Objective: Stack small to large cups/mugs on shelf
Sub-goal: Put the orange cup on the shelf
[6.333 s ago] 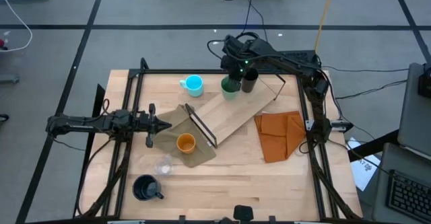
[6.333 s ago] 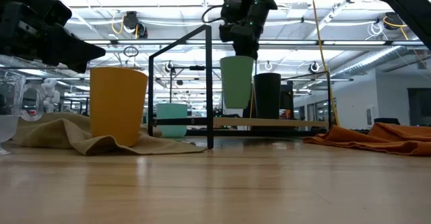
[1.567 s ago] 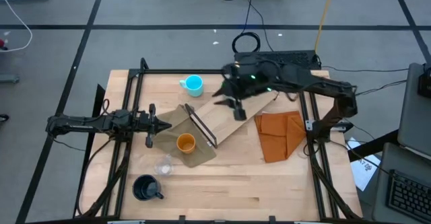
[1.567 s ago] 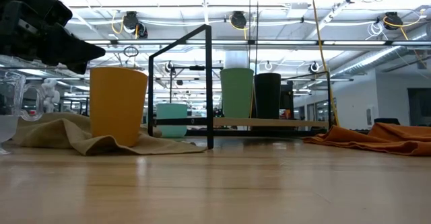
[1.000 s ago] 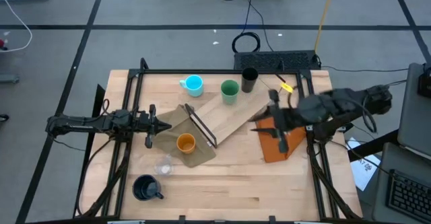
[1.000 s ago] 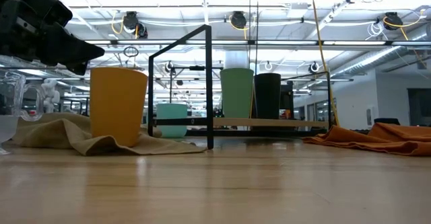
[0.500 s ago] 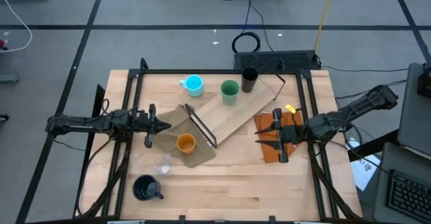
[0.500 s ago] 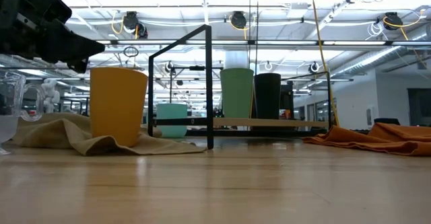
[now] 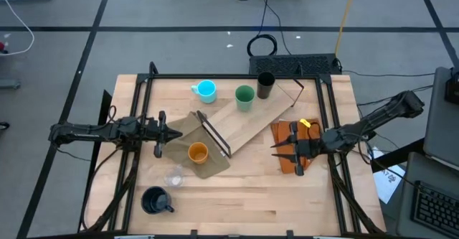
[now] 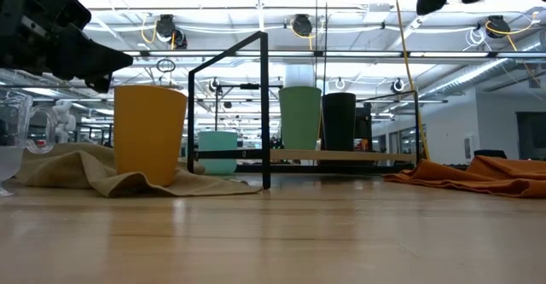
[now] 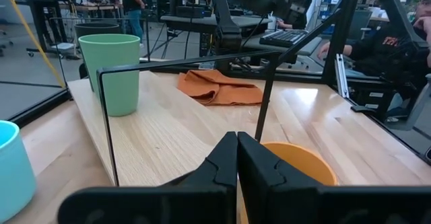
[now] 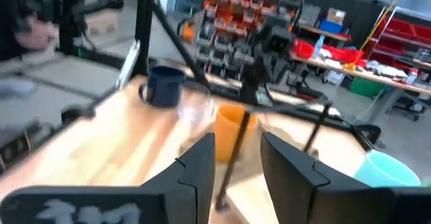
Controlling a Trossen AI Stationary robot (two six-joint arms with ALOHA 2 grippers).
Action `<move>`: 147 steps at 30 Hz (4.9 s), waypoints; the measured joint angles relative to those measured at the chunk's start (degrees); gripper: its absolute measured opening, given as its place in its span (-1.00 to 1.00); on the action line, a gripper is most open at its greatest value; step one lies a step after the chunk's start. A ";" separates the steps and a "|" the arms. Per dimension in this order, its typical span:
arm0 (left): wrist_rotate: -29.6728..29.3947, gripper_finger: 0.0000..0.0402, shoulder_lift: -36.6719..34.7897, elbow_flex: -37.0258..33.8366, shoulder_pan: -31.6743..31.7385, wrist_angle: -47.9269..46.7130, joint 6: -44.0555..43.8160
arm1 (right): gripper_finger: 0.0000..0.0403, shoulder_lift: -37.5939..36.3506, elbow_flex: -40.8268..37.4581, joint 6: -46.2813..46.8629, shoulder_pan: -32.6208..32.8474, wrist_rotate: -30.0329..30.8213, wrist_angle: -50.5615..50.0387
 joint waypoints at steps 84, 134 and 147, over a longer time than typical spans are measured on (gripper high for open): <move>-2.66 0.25 -0.02 0.13 0.00 22.35 -11.22 | -0.52 -30.64 -18.50 16.83 -32.98 -25.79 -9.00; 5.10 -0.07 51.58 38.10 0.00 -32.33 -13.68 | -0.52 -30.61 -18.50 17.01 -32.96 -25.80 -9.89; 7.98 -0.07 56.10 38.07 0.00 -31.87 -15.32 | -0.52 -30.64 -18.50 17.01 -32.96 -25.82 -9.91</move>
